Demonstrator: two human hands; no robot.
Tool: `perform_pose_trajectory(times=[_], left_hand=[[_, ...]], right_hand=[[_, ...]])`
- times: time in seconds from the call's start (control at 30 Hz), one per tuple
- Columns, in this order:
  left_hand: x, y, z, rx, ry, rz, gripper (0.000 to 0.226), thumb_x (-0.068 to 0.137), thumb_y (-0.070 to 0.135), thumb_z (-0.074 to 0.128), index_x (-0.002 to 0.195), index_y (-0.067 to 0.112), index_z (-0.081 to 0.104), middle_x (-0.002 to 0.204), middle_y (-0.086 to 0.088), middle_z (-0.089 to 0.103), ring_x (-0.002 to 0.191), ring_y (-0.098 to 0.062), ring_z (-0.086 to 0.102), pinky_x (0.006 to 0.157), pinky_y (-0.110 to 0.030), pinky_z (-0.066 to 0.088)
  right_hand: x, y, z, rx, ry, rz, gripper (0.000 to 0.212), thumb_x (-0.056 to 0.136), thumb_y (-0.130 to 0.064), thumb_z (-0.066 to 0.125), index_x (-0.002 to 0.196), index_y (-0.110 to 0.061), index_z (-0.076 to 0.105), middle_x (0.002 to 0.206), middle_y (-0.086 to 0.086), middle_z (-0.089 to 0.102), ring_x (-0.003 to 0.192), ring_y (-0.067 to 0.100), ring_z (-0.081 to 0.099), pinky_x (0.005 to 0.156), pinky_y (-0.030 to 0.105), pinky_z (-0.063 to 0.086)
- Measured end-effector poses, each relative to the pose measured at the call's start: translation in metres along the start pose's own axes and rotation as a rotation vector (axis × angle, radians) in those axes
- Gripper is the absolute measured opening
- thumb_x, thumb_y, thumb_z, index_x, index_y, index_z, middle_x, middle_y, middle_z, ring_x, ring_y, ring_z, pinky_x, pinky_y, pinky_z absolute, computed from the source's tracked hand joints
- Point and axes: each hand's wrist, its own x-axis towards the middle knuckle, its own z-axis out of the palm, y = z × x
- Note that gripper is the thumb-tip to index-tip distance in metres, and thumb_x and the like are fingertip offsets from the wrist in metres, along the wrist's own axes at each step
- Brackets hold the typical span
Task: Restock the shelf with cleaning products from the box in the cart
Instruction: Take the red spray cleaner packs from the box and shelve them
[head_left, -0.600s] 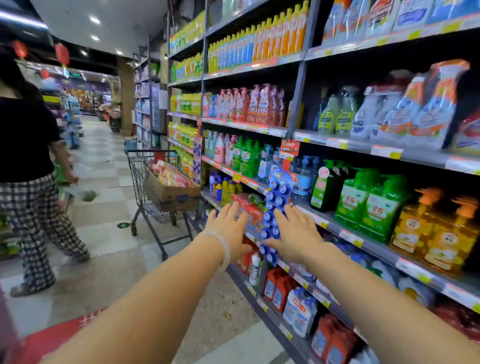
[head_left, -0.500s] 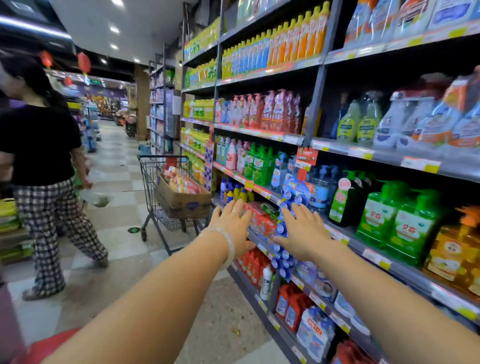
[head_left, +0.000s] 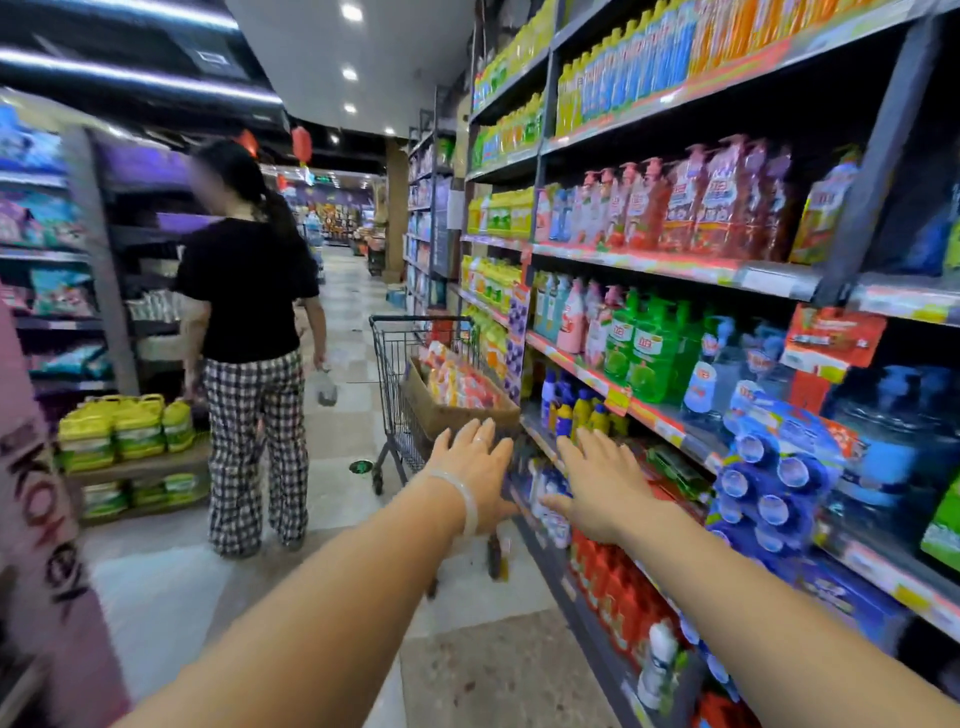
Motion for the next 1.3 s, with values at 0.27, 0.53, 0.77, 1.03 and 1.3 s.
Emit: perform_pose_trajectory(times=[0.27,0.53,0.77,1.03,1.3], left_hand=[[0.161,-0.079,0.018,-0.001,-0.021,-0.125,0.08,0.091,0.053,0.048,0.152,0.019,0.01,0.16,-0.008,-0.002,0.148,-0.026,-0.001,0.12,-0.046,0.01],[0.3,-0.163,0.059,-0.002,-0.068,-0.167,0.078,0.09,0.051,0.05,0.151,0.019,0.011,0.16,-0.008,0.001,0.148,-0.026,0.0,0.12,-0.045,0.01],[0.448,-0.257,0.083,-0.018,-0.094,-0.115,0.08,0.091,0.05,0.051,0.151,0.019,0.009,0.16,-0.008,-0.002,0.148,-0.027,-0.001,0.12,-0.046,0.009],[0.604,-0.362,0.099,-0.048,-0.123,-0.111,0.079,0.09,0.049,0.051,0.15,0.016,0.014,0.158,-0.007,0.013,0.145,-0.027,0.013,0.118,-0.045,0.016],[0.736,-0.428,0.156,-0.016,-0.212,-0.089,0.073,0.09,0.047,0.051,0.149,0.017,0.02,0.156,-0.008,0.017,0.145,-0.026,0.014,0.118,-0.042,0.017]], right_hand=[[0.192,0.033,0.018,0.016,-0.038,-0.037,0.077,0.094,-0.054,0.04,0.152,-0.016,0.007,0.159,0.011,-0.001,0.148,0.029,-0.002,0.119,0.047,0.008],[0.358,0.013,0.061,0.036,-0.112,-0.106,0.078,0.094,-0.053,0.042,0.152,-0.015,0.006,0.16,0.011,-0.003,0.147,0.029,-0.004,0.119,0.047,0.004],[0.529,-0.017,0.089,0.061,-0.134,-0.078,0.077,0.094,-0.052,0.043,0.152,-0.017,0.007,0.16,0.009,-0.001,0.147,0.029,-0.003,0.119,0.048,0.004],[0.7,-0.025,0.112,0.044,-0.169,-0.031,0.078,0.093,-0.055,0.041,0.152,-0.018,0.005,0.16,0.008,0.002,0.147,0.029,0.0,0.119,0.048,0.007],[0.851,-0.014,0.165,0.07,-0.235,0.012,0.078,0.092,-0.056,0.042,0.151,-0.016,0.011,0.159,0.01,0.007,0.147,0.028,0.005,0.118,0.048,0.008]])
